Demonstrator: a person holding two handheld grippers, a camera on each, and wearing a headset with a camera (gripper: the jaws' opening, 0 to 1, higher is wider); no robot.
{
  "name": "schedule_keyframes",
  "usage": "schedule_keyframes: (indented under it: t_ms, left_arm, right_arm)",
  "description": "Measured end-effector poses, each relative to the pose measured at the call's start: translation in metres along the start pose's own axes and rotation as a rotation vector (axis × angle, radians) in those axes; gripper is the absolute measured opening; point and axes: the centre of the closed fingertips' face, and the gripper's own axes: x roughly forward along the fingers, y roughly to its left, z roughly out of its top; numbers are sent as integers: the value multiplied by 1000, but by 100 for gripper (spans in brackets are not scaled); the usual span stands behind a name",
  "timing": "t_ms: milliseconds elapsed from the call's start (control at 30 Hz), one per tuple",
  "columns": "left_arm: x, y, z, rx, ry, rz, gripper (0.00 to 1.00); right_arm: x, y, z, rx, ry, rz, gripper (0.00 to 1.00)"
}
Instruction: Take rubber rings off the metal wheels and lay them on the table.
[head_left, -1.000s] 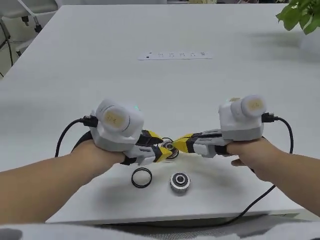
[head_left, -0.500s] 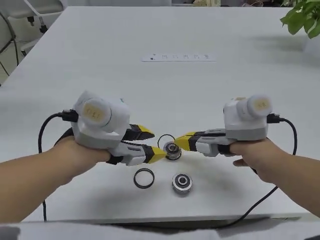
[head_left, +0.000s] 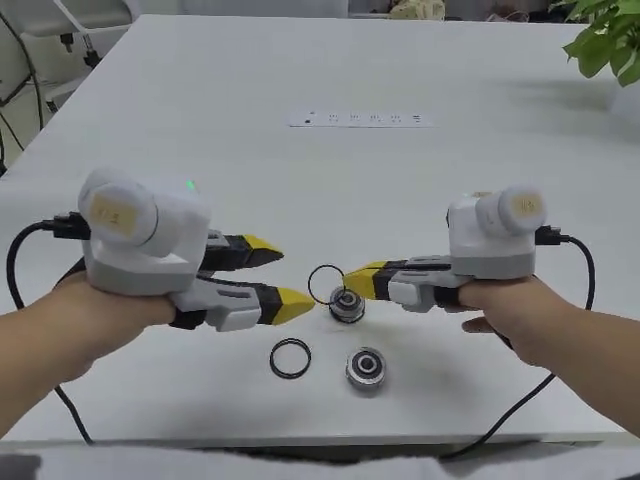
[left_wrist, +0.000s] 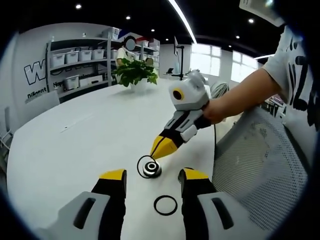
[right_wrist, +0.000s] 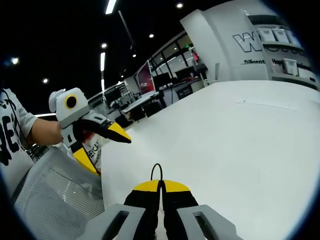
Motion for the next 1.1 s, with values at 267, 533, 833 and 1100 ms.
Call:
schedule_keyframes:
  t_ms: [267,533,833,1100]
  left_arm:
    - [-20,-6,-2,19,-9,17,45]
    - [-35,-8,-4,-5,-28,32,52]
    - [-43,-10,-15,-9,-13,42,56]
    - [-51,-13,-22,-11,-9,48,60]
  right_arm:
    - [2,11,1,3,5,24,0]
    - [6,19,-2,17,23,52,0]
    - [14,33,-13,38,71,94,0]
    - [17,40,-25,50,122,124,0]
